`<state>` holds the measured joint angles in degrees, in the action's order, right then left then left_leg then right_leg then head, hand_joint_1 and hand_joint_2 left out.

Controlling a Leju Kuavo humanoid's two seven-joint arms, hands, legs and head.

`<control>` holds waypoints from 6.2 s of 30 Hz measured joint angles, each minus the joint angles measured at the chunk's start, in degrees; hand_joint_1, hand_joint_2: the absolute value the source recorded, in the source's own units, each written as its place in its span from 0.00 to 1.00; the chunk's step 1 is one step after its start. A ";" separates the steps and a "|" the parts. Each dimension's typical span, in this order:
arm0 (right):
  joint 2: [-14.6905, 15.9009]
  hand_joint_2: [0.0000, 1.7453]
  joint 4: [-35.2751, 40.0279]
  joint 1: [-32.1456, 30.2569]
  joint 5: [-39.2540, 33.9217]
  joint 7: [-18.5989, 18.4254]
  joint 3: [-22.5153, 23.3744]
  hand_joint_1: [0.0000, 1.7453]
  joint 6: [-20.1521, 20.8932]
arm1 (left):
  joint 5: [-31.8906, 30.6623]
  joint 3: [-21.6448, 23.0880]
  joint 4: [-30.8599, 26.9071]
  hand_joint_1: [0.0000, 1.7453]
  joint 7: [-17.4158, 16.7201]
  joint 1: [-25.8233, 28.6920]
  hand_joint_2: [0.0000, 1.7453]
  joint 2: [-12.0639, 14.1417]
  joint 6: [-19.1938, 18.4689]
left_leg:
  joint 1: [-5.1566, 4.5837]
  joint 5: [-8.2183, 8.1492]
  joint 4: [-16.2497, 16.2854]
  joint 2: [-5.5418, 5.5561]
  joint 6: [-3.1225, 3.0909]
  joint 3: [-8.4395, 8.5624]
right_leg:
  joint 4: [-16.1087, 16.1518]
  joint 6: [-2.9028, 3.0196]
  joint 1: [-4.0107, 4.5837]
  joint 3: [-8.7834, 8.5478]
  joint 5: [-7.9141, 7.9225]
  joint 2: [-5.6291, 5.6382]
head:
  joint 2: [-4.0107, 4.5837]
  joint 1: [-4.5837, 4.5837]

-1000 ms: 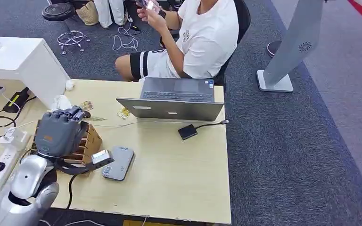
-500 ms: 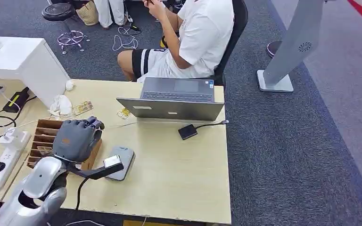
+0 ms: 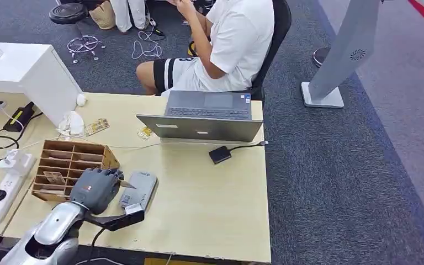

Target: Pass the card to the sensor for recognition and then transmit it.

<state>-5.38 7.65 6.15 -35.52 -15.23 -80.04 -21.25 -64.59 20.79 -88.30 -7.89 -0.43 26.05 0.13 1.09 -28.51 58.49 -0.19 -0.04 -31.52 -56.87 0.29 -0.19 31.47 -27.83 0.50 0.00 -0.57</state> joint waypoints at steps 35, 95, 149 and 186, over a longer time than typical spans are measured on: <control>-0.15 1.00 0.00 0.31 0.72 -0.50 -1.60 0.00 0.48 | -5.22 1.92 6.56 1.00 -2.84 -3.43 1.00 -5.09 1.16 | 0.00 0.08 0.00 0.10 0.03 0.04 | 0.00 0.05 0.00 -0.03 0.06 -0.11 | 0.00 -0.02; -0.13 1.00 -0.66 0.96 -0.33 2.80 -2.75 0.00 1.55 | 0.72 -3.34 2.85 1.00 0.83 -36.21 1.00 0.44 6.87 | 0.05 0.26 0.02 0.13 0.10 -0.04 | -0.06 0.11 0.04 0.07 0.21 -0.10 | 0.00 -0.04; 0.02 1.00 -0.83 -0.24 -5.75 2.66 -2.78 0.00 -0.33 | 2.56 -11.03 -18.05 0.00 3.06 6.82 1.00 3.80 13.90 | 0.04 0.17 -0.01 -0.16 0.13 -0.31 | -0.05 0.16 0.03 0.42 0.15 0.18 | 0.00 0.00; 0.02 1.00 -0.94 -0.09 -6.45 2.18 -2.69 0.00 0.24 | 10.08 -20.76 -15.39 0.00 -2.21 17.17 1.00 10.01 -2.80 | 0.05 0.21 -0.01 0.08 0.15 -0.33 | -0.07 0.16 0.03 0.34 0.17 -0.08 | 0.00 -0.02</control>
<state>-5.35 6.71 6.06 -41.97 -13.05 -82.73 -21.00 -54.51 0.02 -103.69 -10.10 16.74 36.06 -2.67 1.15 -28.30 58.48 -0.11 0.11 -31.85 -56.94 0.45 -0.16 31.81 -27.66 0.42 0.00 -0.59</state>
